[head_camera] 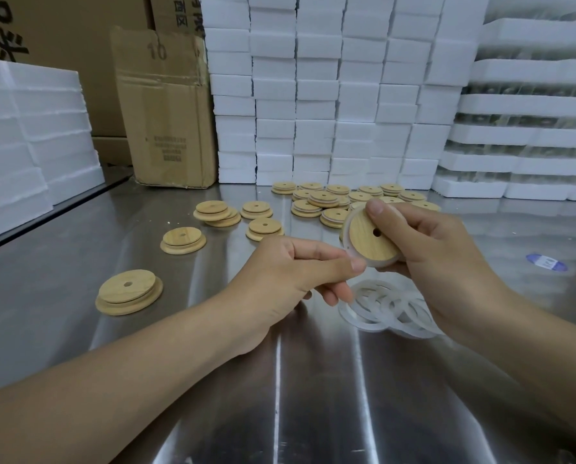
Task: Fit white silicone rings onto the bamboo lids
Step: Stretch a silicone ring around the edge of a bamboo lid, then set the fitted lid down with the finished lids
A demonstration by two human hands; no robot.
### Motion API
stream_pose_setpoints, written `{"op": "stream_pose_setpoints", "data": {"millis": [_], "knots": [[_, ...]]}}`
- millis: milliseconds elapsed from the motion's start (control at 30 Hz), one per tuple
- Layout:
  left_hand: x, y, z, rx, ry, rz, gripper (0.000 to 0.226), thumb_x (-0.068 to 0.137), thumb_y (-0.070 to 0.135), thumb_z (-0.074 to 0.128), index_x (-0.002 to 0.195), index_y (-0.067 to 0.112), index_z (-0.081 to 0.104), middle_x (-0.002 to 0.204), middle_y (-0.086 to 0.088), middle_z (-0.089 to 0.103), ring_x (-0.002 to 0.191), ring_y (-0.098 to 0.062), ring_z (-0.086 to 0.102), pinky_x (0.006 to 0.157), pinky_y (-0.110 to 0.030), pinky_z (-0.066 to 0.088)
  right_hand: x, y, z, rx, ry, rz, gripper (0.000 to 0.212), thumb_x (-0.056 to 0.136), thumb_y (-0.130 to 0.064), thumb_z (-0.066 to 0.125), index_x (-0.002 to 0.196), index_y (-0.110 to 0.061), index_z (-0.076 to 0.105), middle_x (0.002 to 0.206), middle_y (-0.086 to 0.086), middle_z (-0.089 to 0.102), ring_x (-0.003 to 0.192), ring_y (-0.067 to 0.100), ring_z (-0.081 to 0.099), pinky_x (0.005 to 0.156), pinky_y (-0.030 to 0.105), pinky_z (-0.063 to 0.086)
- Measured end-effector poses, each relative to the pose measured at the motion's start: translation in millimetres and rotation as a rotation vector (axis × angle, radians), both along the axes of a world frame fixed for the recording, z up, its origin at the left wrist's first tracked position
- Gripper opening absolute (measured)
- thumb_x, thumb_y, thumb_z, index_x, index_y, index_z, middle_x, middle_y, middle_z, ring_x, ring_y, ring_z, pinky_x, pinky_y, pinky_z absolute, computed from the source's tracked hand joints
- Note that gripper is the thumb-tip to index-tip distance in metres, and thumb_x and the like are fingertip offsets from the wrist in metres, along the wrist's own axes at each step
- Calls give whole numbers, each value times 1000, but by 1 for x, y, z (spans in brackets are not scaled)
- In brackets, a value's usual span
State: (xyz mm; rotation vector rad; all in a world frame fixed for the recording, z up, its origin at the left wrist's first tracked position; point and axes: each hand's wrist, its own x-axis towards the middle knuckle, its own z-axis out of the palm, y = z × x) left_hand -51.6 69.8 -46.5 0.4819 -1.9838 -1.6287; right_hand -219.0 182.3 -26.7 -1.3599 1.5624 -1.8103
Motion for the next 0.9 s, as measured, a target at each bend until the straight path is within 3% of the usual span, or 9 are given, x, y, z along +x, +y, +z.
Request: {"op": "stream_pose_setpoints", "data": {"millis": [100,200,300,400,533,600,767,900], "knots": [[-1,2,-1,-22,-7,-7,17,85,43,87,92,27,87,78,-5,81,64,-6,66,63,-11,48,3,-1,-1,-9,-36,-36,37,99,-44,67,94,-10,80,82,3,70,75,13,64,69,25,57],[-1,2,0,-19,-19,10,15,88,41,84,91,26,86,78,-3,81,65,-5,66,68,-18,48,5,-1,-1,-21,-44,-47,34,99,-42,68,93,-11,81,79,0,71,71,9,64,64,19,54],[-1,-1,3,18,-42,28,19,88,39,84,92,21,86,77,0,80,66,-6,65,73,-25,48,4,0,1,-33,-58,-74,32,98,-44,68,95,-18,85,88,1,79,75,7,69,65,16,54],[-1,-2,2,17,-41,25,20,88,38,85,91,19,85,75,0,79,66,-6,65,70,-21,48,2,0,1,-14,-35,-89,32,97,-46,68,94,-20,85,91,3,80,78,8,70,68,17,55],[-1,-1,-2,1,0,33,17,88,38,85,92,21,85,73,-1,77,65,-6,64,61,-12,46,-2,0,3,90,27,-48,38,98,-47,67,96,-12,81,83,5,74,74,13,66,74,32,54],[-2,-2,-4,10,9,69,19,86,39,86,91,21,85,71,0,77,63,-6,63,61,-15,46,-5,0,4,166,94,-15,31,100,-43,66,99,-16,80,81,2,75,70,13,68,75,36,51],[-5,-4,-6,58,26,154,11,90,35,84,90,24,85,70,1,75,61,-7,62,63,-21,45,-23,0,7,278,55,60,20,100,-30,68,98,-12,78,76,-1,65,61,14,56,62,27,46],[-6,-7,-6,149,69,217,12,93,29,81,90,17,83,68,-1,71,57,-8,59,64,-25,46,-52,-1,15,150,-80,-203,20,94,-27,78,112,-21,71,73,-3,69,56,13,58,58,27,51]]}}
